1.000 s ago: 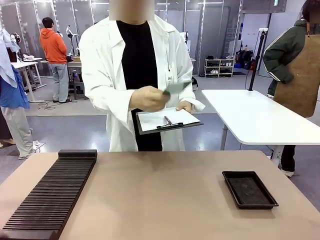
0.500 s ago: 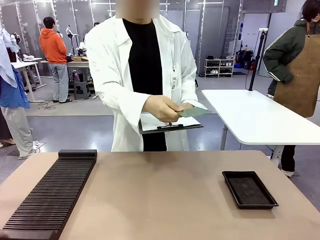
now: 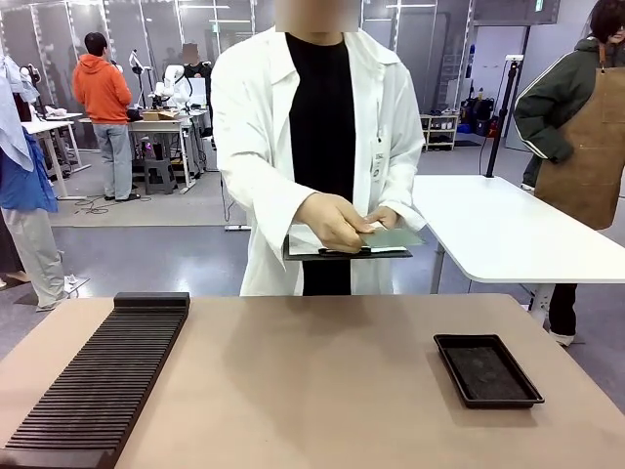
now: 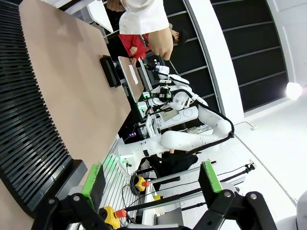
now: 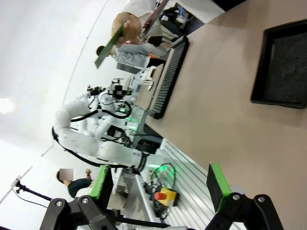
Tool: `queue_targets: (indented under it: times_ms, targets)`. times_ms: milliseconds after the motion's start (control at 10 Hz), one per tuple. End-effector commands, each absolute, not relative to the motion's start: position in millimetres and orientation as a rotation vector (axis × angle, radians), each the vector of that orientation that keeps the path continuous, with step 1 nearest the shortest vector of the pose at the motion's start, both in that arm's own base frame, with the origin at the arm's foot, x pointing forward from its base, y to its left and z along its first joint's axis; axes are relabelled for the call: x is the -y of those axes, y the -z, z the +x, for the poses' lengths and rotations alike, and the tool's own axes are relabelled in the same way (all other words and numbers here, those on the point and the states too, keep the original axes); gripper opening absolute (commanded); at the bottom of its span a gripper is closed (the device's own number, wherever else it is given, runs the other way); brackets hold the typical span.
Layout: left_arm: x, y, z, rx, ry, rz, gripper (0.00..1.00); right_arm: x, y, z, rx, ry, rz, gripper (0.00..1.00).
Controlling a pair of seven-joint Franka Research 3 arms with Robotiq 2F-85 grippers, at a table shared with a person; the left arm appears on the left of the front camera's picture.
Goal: Inspect the PCB.
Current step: Pick up the Blank PCB that the human is holding.
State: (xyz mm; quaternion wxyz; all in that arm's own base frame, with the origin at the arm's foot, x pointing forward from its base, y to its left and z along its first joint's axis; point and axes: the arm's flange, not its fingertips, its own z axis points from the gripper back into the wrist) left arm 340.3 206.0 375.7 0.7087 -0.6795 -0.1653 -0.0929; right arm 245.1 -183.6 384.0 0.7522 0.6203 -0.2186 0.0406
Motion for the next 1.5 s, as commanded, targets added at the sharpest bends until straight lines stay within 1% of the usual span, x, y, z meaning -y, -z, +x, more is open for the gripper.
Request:
queue_targets:
  times_ms: [0,100,200,300,400,600,1000,1400]
  targets:
    - [-207,-379,338,0.367,0.211,-1.496,1.00,155,-432,264,0.356,0.008,1.446,1.00]
    - [-207,-379,338,0.367,0.211,-1.496,1.00,136,-452,276,0.281,0.026,1.463,1.00]
    - [-207,-379,338,0.367,0.211,-1.496,1.00,123,-462,288,0.243,0.044,1.457,1.00]
    - [-207,-379,338,0.367,0.211,-1.496,1.00,107,-471,299,0.211,0.055,1.489,1.00]
    - [-207,-379,338,0.367,0.211,-1.496,1.00,61,-485,329,0.143,0.097,1.473,1.00]
    - [-207,-379,338,0.367,0.211,-1.496,1.00,54,-487,334,0.136,0.102,1.470,1.00]
    - [-207,-379,338,0.367,0.211,-1.496,1.00,1,-486,374,0.084,0.161,1.442,1.00]
    - [-207,-379,338,0.367,0.211,-1.496,1.00,-44,-479,398,0.028,0.184,1.451,1.00]
